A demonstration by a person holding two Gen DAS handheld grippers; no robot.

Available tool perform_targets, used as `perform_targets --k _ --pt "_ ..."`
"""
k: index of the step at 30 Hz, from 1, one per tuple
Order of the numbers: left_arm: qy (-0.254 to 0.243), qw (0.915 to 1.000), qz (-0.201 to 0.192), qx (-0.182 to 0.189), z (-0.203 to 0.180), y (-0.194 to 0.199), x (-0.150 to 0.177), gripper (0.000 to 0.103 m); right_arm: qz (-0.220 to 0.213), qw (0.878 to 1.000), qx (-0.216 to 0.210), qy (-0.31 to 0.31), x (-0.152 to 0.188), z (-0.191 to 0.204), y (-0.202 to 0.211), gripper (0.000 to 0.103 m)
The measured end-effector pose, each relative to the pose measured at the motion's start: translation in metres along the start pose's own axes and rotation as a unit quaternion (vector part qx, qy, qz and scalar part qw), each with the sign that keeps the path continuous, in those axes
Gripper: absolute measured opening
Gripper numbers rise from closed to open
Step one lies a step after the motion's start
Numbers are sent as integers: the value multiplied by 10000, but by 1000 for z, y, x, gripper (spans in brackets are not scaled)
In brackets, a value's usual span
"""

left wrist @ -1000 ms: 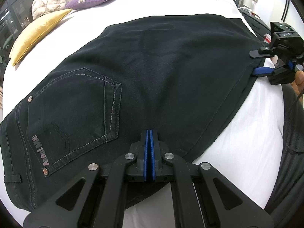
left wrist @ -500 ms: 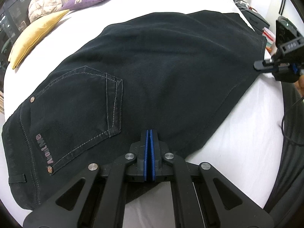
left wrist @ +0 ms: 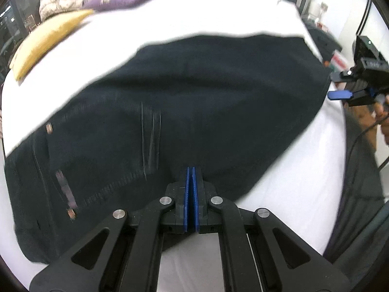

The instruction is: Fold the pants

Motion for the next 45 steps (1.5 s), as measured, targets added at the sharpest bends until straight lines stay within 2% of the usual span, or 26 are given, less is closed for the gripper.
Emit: perform_targets --k 4,7,9,10,12,13,16,18,19,21,23,25,27,28,29,30,32,34,35,36,37,39,41,42,43,45 --pt "237 9991 -335 -80 15 -8 -51 2 -181 9967 -469 643 -33 59 -16 61" --pt "420 9988 -169 -160 32 -38 -71 2 74 9925 -653 1030 -51 97 -67 61" --pt "499 9981 235 -284 48 -63 -55 2 448 9925 -482 1030 -59 96 -109 61" --pt "522 9985 106 -140 47 -62 -49 2 507 9928 -25 1080 -66 83 -128 60" --pt "575 9983 -47 -91 52 -49 -33 2 513 9929 265 1044 -74 61 -135 16" --pt "604 9980 -63 -147 56 -43 -26 2 471 9942 289 928 -81 50 -130 5" --pt "835 9964 -132 -49 65 -27 0 2 -20 9954 763 583 -101 26 -100 0" --pt "986 9949 -193 33 68 -13 1 3 -208 9902 1081 854 -105 45 -89 21" --pt "1084 9935 -347 19 73 -4 -9 3 -101 9904 813 1113 -99 72 -94 26" --pt "1154 9906 -722 -100 85 11 -33 3 188 9860 242 1639 -82 130 -115 52" --pt "1216 9884 -880 -237 100 14 -53 3 479 9730 -254 2245 -60 192 -150 63" --pt "1298 9878 -649 -575 122 -4 -52 3 870 9641 -505 2456 -46 223 -187 65" --pt "1609 9853 -147 -549 145 -34 -29 2 1227 9630 -272 2386 -44 223 -232 65" --pt "1662 9849 -303 -374 149 -35 -23 2 1243 9643 -16 2336 -50 213 -247 61" --pt "1716 9837 -467 -267 151 -32 -19 2 1200 9677 37 2217 -62 205 -258 44" --pt "1844 9813 -513 -190 154 -28 -13 2 1056 9724 -21 2082 -76 201 -257 21" --pt "1936 9793 -573 -153 157 -20 -7 2 667 9839 208 1646 -111 173 -243 7" --pt "1911 9792 -636 -238 155 -11 1 2 203 9883 669 1358 -133 146 -213 9" --pt "1907 9790 -634 -330 155 -7 2 2 13 9878 721 1383 -134 140 -189 16" --pt "1938 9780 -649 -418 152 -4 7 3 -113 9878 571 1444 -129 139 -166 34" --pt "1985 9764 -698 -496 151 1 7 3 -158 9881 282 1503 -120 140 -145 41" --pt "1988 9755 -714 -615 147 3 9 3 -193 9845 -294 1716 -92 135 -106 71" --pt "1945 9761 -637 -727 146 -2 19 3 -233 9826 -327 1814 -78 110 -89 83" --pt "1929 9761 -666 -745 151 -4 22 3 -205 9848 -17 1725 -74 77 -85 83" --pt "1907 9766 -653 -754 152 -5 22 3 -190 9880 212 1519 -73 52 -83 82" --pt "1844 9779 -547 -824 150 -8 18 3 -244 9954 -128 913 -87 3 -63 17"
Point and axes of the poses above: each gripper's, at about its wrist camera, not at the fingertips, and y roughly against the way its jaws point, z to its left, x to its underside, the point moved 8 cm from there along -y, roughly the way its jaws point, and after that the axes turned 2 degrees about x, right-handed, at the moved point
